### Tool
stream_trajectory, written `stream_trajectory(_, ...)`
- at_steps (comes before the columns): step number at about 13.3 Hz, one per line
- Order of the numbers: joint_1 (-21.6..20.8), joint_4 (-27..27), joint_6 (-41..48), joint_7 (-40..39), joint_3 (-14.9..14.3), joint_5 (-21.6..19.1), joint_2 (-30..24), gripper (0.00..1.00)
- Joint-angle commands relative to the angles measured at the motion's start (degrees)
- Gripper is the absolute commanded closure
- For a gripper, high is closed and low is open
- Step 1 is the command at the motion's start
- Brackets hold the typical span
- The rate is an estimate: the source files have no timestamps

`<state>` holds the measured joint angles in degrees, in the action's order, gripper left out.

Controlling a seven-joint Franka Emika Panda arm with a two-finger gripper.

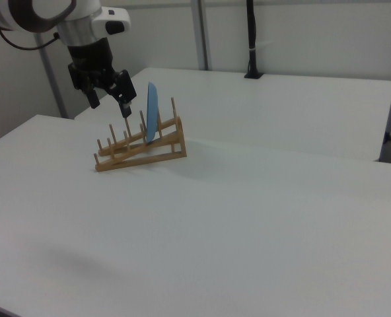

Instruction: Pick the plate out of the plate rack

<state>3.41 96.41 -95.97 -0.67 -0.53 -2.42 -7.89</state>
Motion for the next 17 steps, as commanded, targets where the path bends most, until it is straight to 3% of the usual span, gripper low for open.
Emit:
stream_trajectory(1,-0.1,0.0,-0.4,-0.9,-0.2,-1.4,0.0,0.00)
stream_trajectory(9,-0.4,0.0,-0.4,-2.0,-0.2,-1.4,0.9,0.00)
stream_trajectory(12,0.1,-0.1,-0.5,-13.6,-0.3,-0.9,1.2,0.00)
stream_trajectory(15,0.2,-2.8,-2.8,-15.9,-0.4,0.4,2.2,0.00)
stream_trajectory(17,-0.6,-4.8,-9.8,-15.3,0.0,1.1,5.2,0.00)
